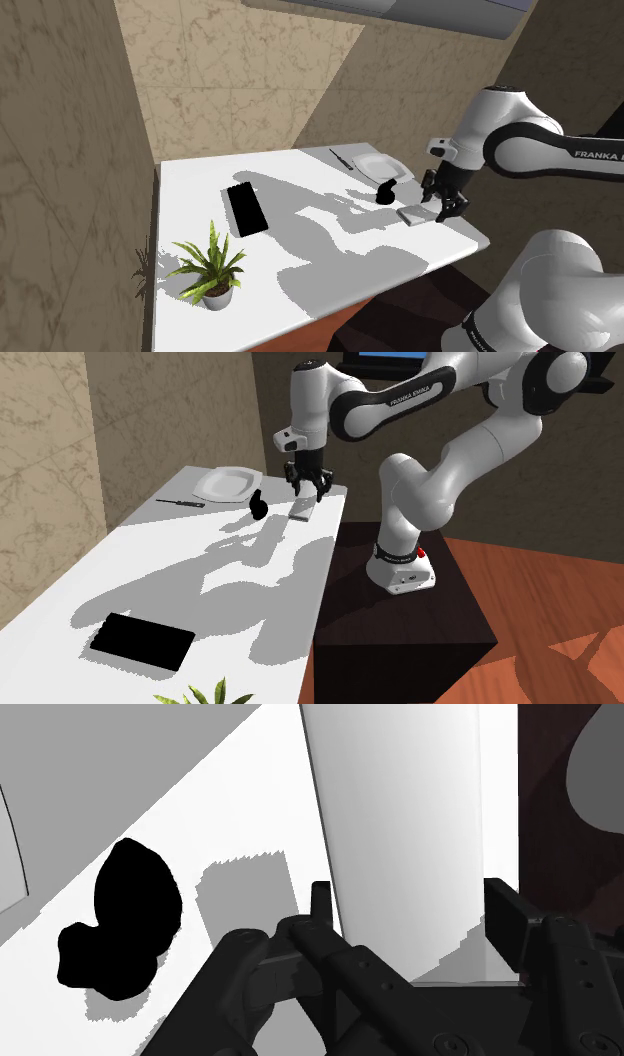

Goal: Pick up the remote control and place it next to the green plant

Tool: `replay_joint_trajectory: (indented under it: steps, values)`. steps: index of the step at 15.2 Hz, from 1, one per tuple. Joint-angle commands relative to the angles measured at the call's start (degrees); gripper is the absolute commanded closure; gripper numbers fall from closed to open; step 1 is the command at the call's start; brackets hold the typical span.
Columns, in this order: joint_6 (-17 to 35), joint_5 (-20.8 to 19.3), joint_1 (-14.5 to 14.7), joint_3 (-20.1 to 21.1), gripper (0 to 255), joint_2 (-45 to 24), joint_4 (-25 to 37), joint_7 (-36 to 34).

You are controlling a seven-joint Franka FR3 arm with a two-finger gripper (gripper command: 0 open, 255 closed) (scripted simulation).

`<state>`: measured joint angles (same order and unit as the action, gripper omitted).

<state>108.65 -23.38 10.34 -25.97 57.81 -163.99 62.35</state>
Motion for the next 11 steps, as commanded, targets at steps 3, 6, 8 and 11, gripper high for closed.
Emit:
replay_joint_trajectory:
  steps: [3,6,8,11]
  values:
    - [-3.4,1.4,0.6,1.3,255,0.7,2.8,0.1]
    - [-5.7,2.3,1.0,2.2,255,1.0,4.9,0.2]
    - [-7.3,2.9,1.3,2.8,255,1.1,6.3,0.3]
    - [-9.5,3.7,1.7,3.5,255,1.1,8.5,0.4]
